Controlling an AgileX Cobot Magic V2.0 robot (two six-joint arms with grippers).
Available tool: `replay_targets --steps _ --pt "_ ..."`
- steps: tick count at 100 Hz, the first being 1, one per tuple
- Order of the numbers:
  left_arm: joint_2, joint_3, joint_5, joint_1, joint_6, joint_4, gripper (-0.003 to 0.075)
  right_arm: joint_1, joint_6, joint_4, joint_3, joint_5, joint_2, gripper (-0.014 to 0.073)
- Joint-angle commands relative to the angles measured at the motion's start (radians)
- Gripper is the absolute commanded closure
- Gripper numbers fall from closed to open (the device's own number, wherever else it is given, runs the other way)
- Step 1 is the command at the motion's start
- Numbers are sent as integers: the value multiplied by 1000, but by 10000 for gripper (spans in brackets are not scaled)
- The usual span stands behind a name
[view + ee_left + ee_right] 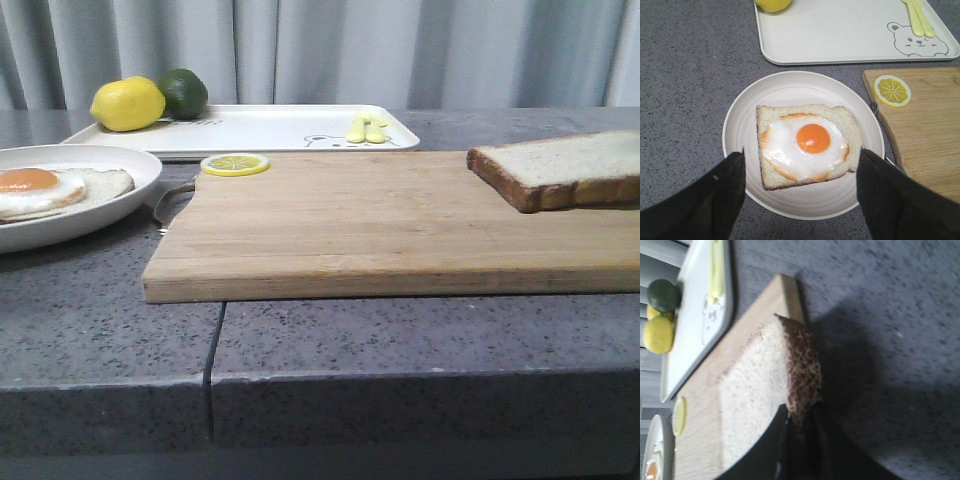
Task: Place bread and move sandwich to tray
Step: 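Lift the bread slice and carry it toward the egg toast plate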
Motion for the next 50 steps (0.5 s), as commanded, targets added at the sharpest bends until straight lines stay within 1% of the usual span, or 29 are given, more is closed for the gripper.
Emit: replay_targets --steps 1,14,26,40,50 --pt "0 -37 -58 1 -4 -21 283 -5 23 47 -42 63 -90 655" --pt "0 -37 -58 1 -4 -21 283 -4 93 51 -86 78 -165 655" --pt "0 -37 -58 1 -4 -21 283 27 160 54 -119 69 -227 655" --pt "0 -37 -58 1 -4 -21 283 126 205 106 -142 8 -266 655" --pt "0 -37 -58 1 -4 -21 283 243 207 182 -143 -54 -274 655"
